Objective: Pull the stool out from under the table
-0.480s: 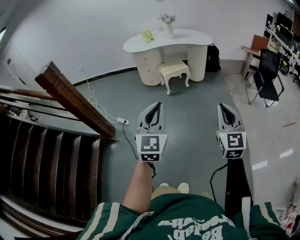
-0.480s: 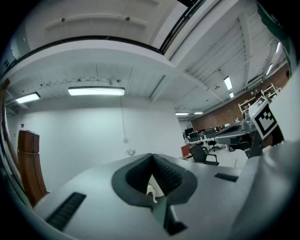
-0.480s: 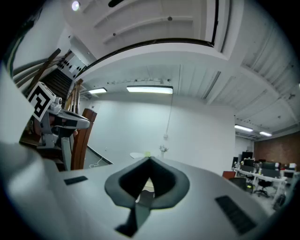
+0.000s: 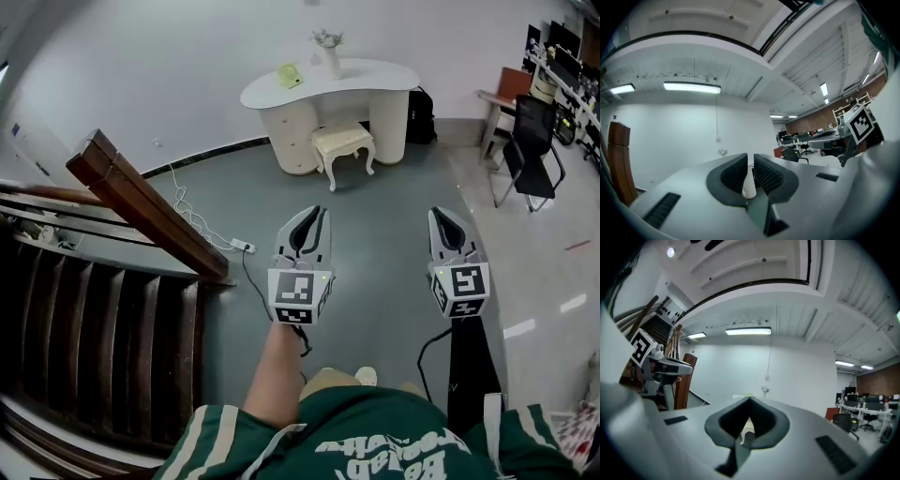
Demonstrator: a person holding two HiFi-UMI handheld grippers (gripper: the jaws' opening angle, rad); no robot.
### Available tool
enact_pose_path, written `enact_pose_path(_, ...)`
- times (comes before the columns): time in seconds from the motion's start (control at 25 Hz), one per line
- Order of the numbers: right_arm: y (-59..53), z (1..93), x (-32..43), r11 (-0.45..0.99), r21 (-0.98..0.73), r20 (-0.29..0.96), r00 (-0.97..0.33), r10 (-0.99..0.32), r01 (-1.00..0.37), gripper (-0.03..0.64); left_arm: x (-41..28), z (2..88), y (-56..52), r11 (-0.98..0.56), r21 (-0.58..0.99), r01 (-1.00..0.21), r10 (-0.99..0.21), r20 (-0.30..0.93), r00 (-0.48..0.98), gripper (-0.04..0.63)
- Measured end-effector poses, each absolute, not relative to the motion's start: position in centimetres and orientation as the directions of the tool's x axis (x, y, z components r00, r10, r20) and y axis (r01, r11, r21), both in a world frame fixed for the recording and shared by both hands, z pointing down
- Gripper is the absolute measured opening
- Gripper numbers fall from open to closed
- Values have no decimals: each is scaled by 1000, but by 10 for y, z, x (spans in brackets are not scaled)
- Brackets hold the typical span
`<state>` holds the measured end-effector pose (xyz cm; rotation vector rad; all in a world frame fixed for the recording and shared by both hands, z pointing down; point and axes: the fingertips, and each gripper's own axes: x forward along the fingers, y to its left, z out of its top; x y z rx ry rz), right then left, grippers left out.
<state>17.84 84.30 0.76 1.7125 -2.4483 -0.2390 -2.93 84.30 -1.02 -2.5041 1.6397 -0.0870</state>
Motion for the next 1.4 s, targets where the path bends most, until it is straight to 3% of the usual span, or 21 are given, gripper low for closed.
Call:
enact_pose_path(0.04,843,10,180,343,201,33,-344,-939,-917,5,-24,-10,844,-413,-149,-898,-906,-30,422,41)
enact_pose_path(0.12,843,14,181,360,184,46,-358,-933,-915,5,-16,-8,845,-440,-154,-885,-894,-15,447,176)
enact_pose_path(0.2,846,16,177,395,168,52,-392,-919,-903,151,-10,-5,845,-457,-152,-876,-887,0,462,284)
enact_pose_path(0.32,847,20,168,440,156,54,-438,-898,-884,301,-6,-3,845,-472,-136,-871,-880,3,476,382)
enact_pose_path(0.52,842,26,161,471,85,47,-469,-882,-878,596,-12,-7,844,-465,-97,-880,-882,-41,470,432)
enact_pose_path(0.72,832,31,167,456,53,56,-453,-890,-888,598,-29,-13,835,-438,-26,-898,-894,-89,439,483)
enact_pose_path(1.4,726,48,159,408,31,85,-404,-911,-912,598,-53,10,724,-427,-51,-903,-901,-63,429,483)
